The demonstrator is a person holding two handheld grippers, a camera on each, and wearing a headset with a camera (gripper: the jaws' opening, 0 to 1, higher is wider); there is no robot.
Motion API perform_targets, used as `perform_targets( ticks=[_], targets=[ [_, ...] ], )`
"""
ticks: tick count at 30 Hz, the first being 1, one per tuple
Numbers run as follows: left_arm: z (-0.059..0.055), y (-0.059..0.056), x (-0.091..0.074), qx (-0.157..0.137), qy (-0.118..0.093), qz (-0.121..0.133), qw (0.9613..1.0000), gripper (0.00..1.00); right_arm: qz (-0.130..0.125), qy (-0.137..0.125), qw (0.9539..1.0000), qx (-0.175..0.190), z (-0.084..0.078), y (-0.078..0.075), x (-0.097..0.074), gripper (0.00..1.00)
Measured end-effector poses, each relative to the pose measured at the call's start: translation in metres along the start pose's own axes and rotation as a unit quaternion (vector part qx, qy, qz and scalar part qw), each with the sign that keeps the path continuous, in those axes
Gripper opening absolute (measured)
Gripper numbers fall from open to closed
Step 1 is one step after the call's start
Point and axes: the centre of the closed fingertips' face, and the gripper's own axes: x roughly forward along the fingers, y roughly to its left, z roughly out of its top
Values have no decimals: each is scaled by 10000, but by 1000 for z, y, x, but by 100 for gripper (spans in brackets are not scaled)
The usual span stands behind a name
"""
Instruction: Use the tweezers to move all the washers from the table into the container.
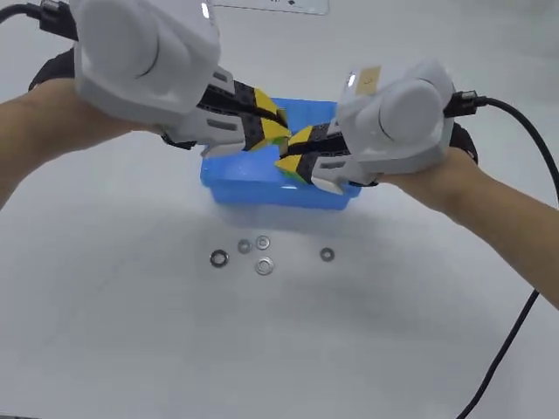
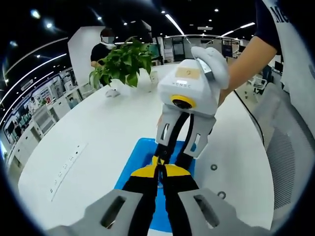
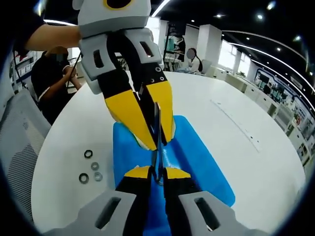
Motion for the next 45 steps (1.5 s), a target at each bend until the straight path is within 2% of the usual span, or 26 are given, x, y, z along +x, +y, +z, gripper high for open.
perform_targets(
  ticks=[6,12,14,17,23,26,30,35,37,40,42,43,45],
  targets=[
    [4,-5,2,91,6,-36,10000,7,24,105,9999,-58,-1,0,-2,12],
    [6,-11,-2,228,33,-164,9996,7,147,-90,9997,-192,7,2,-4,14],
    [7,-11,-3,223,-3,-191,9996,7,124,-72,9993,-345,7,0,-4,12],
    [11,-10,-6,240,-39,-173,9996,7,151,-75,9991,-389,10,1,-7,11],
    [14,-4,-14,323,-106,-134,9993,7,13,-173,9986,-501,21,-1,-15,11],
    [21,-5,-23,351,-183,-103,9992,7,-42,-236,9981,-564,29,2,-22,10],
    [27,-4,-30,435,-327,71,9985,7,-167,-295,9970,-690,40,5,-31,9],
    [44,-10,-40,633,-537,197,9964,7,-115,-354,9962,-781,45,8,-36,9],
    [50,-14,-43,550,-686,186,9960,10,-60,-309,9959,-850,45,13,-38,9],
    [52,-18,-45,592,-650,174,9960,10,-44,-271,9954,-922,46,16,-40,9],
    [52,-26,-46,605,-599,18,9964,6,-53,-267,9954,-916,48,19,-43,9],
    [51,-26,-48,618,-589,88,9963,6,-29,-283,9953,-925,49,22,-45,9],
    [55,-30,-53,564,-634,59,9964,6,35,-393,9956,-855,54,28,-49,9]
  ],
)
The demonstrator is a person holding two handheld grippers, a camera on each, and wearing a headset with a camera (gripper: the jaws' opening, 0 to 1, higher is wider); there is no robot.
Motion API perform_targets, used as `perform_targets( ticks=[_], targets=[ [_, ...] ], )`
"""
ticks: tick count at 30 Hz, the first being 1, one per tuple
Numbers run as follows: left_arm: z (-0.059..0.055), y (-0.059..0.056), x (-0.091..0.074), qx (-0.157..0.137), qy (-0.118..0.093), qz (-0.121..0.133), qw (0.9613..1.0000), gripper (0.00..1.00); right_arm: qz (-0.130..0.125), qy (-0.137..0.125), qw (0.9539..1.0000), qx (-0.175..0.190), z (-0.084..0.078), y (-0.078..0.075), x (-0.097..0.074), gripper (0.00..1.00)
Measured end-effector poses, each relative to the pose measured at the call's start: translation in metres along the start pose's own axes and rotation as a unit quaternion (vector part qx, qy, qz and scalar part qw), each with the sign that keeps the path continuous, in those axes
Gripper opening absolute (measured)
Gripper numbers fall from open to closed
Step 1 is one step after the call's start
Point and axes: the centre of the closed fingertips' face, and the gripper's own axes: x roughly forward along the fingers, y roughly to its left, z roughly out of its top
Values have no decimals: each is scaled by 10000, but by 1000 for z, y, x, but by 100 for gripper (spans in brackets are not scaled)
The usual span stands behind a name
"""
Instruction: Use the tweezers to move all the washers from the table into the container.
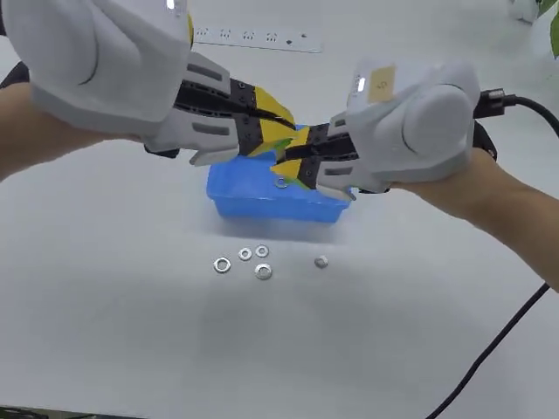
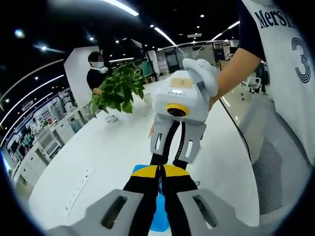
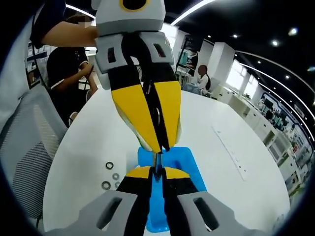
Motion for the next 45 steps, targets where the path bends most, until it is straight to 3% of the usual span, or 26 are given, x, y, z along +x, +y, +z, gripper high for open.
perform_targets(
  ticks=[4,6,7,16,21,27,34,38,45],
  targets=[
    [5,-2,-8,-11,-45,53,10000,14,41,-210,9997,144,10,5,-4,8],
    [11,-10,-10,-151,-174,-59,9997,7,73,-319,9992,219,15,7,-7,8],
    [12,-9,-12,-119,-171,1,9998,7,140,-366,9991,161,18,12,-8,8],
    [11,-23,-20,-310,-228,-28,9993,6,270,-402,9987,155,23,32,-10,8],
    [13,-42,-23,-492,-287,-56,9984,5,349,-362,9987,63,21,48,-11,9],
    [3,-64,-24,-635,-191,-252,9975,5,564,-317,9978,134,12,73,-5,10],
    [-18,-83,-26,-933,-139,-257,9952,5,747,-217,9967,247,-3,96,5,10],
    [-23,-91,-29,-1129,-135,-284,9931,5,795,-164,9964,234,-6,106,5,10],
    [-29,-97,-32,-1105,-89,-299,9934,5,867,-54,9961,148,-10,114,8,11]
  ],
)
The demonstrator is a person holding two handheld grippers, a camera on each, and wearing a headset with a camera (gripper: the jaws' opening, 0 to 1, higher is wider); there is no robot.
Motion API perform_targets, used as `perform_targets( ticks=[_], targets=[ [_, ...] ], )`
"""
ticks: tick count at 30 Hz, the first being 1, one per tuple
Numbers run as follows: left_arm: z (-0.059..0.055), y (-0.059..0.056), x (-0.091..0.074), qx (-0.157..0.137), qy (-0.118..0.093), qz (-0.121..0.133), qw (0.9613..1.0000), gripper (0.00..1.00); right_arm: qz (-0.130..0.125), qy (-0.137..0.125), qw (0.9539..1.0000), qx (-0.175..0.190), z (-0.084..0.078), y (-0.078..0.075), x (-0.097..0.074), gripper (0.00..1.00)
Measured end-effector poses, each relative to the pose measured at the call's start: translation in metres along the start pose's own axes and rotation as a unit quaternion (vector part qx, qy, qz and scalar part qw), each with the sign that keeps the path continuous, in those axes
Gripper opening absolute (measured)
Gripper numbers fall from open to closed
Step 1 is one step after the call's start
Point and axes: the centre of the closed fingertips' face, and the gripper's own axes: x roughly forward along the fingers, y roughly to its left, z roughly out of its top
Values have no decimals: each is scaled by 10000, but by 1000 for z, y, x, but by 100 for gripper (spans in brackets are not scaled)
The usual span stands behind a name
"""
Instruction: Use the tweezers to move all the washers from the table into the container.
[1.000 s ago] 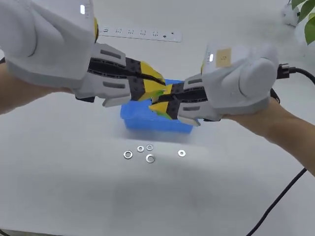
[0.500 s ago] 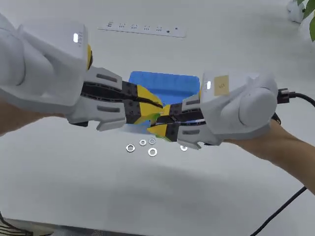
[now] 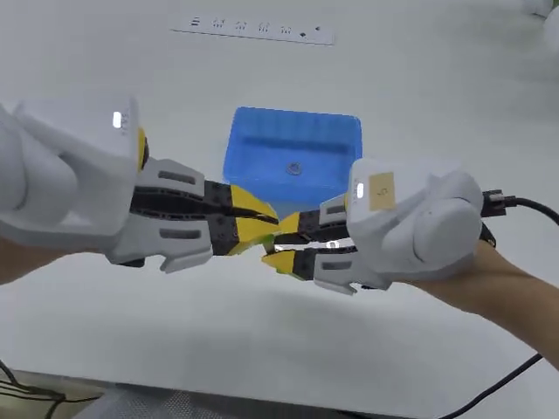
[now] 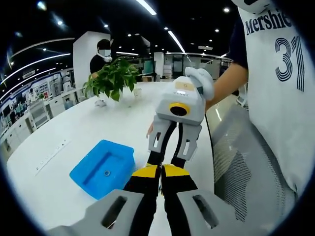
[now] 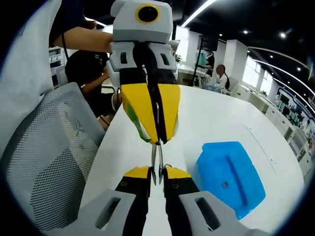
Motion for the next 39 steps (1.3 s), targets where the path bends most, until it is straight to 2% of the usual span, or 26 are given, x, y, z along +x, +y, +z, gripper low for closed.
perform_targets(
  ticks=[3,11,24,39],
  targets=[
    [-3,1,1,14,78,34,10000,5,-5,76,10000,-52,-4,-1,2,11],
    [-9,7,7,81,182,32,9998,5,-14,81,10000,24,-9,-5,8,11],
    [-21,17,16,-36,261,-48,9996,6,-47,195,9997,122,-23,-14,14,11],
    [-28,17,20,-183,259,-97,9994,6,-31,260,9993,270,-31,-12,16,12]
  ],
)
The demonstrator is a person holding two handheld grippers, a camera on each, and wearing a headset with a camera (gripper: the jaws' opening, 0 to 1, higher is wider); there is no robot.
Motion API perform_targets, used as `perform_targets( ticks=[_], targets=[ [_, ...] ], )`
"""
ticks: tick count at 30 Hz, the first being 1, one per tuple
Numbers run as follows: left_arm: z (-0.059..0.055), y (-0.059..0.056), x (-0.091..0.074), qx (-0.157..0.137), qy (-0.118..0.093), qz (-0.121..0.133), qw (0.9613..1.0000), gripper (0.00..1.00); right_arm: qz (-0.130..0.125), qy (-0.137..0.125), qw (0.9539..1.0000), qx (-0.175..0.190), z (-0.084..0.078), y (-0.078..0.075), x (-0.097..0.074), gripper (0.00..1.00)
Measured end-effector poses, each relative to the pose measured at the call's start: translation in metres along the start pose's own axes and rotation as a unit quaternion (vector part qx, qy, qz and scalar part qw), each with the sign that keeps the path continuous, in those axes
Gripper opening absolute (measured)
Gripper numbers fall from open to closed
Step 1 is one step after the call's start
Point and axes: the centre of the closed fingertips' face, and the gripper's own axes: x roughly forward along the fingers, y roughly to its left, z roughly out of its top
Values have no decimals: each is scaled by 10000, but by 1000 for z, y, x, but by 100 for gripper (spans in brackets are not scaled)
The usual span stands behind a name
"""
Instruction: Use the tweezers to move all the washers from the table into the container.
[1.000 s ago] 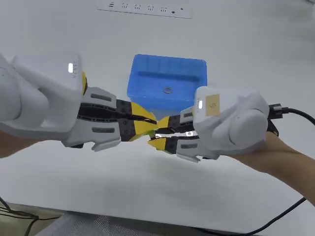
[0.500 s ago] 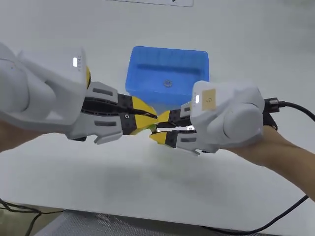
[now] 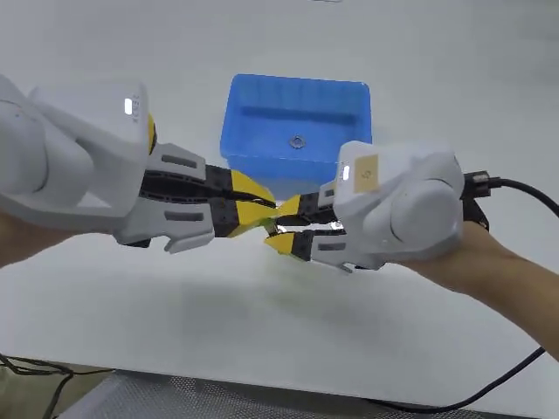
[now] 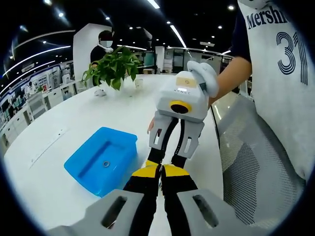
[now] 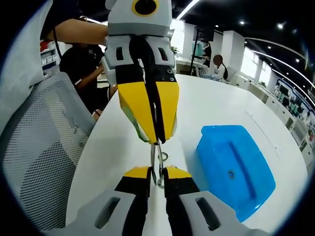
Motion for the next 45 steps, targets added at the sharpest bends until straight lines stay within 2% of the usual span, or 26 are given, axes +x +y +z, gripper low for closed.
perform_targets(
  ticks=[9,13,18,23,33,38,45],
  targets=[
    [4,0,4,142,59,-35,9999,6,-13,-31,10000,44,0,-3,-2,12],
    [2,0,4,170,105,-55,9998,6,15,-30,10000,70,-1,-3,0,12],
    [1,0,3,100,129,-36,9999,6,44,-34,9999,146,-2,-2,1,12],
    [1,2,4,0,164,9,9999,5,97,3,9999,52,-2,-2,2,11],
    [2,1,6,0,244,-35,9997,5,99,23,9997,201,-3,-2,1,10],
    [11,-4,2,50,280,-110,9995,6,124,-58,9996,232,6,3,-4,10],
    [28,-1,-13,5,183,-123,9998,6,47,-170,9998,54,26,0,-17,10]
  ],
)
